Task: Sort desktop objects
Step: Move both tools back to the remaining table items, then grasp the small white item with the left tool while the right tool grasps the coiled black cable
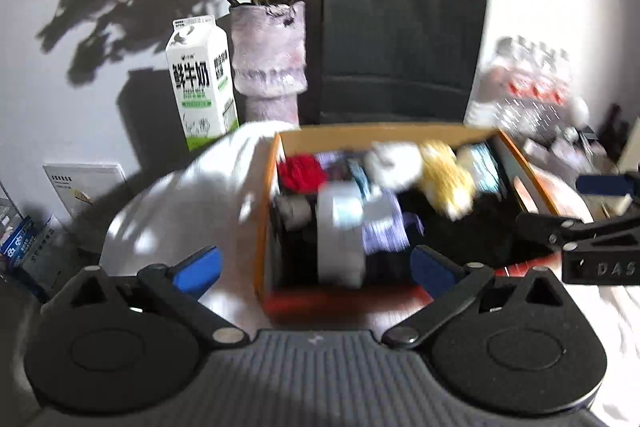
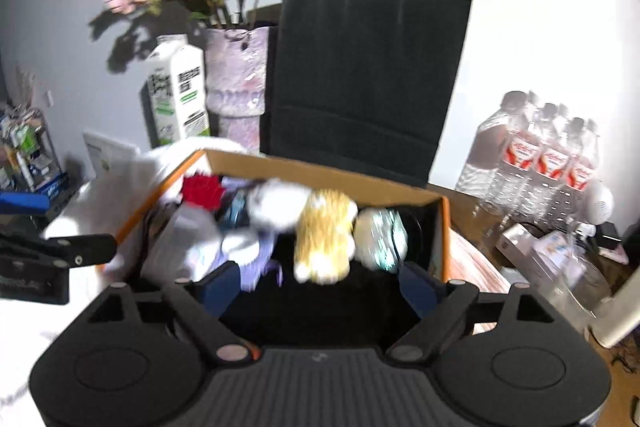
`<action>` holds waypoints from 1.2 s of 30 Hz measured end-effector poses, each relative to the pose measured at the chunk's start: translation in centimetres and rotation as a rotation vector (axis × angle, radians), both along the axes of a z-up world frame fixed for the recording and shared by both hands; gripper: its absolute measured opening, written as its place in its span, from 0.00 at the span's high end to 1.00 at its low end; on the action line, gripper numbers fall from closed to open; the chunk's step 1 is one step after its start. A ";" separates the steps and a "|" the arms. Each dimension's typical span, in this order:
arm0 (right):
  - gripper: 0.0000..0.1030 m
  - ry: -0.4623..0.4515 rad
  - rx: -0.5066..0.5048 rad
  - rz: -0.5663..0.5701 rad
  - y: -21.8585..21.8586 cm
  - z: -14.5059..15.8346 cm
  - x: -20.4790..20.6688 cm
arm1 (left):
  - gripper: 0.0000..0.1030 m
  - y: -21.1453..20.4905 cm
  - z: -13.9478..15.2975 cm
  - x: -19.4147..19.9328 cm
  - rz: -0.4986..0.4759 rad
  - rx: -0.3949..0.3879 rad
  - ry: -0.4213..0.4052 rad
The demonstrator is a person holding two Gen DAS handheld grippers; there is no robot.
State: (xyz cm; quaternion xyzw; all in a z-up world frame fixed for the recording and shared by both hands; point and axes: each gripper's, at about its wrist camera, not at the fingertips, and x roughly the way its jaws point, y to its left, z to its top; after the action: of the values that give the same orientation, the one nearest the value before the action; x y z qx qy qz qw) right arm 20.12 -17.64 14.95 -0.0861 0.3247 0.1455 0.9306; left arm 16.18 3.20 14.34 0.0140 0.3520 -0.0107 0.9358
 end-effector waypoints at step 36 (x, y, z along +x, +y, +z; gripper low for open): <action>0.09 -0.177 0.111 -0.088 -5.1 -14.1 -26.7 | 0.10 -4.4 -13.0 -23.9 -0.056 0.004 -0.263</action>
State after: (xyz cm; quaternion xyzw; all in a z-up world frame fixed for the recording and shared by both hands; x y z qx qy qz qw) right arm -6.58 -22.79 0.87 -0.0326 0.2364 0.1141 0.9644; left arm -7.70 -1.23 1.31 0.0270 0.2259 -0.0341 0.9732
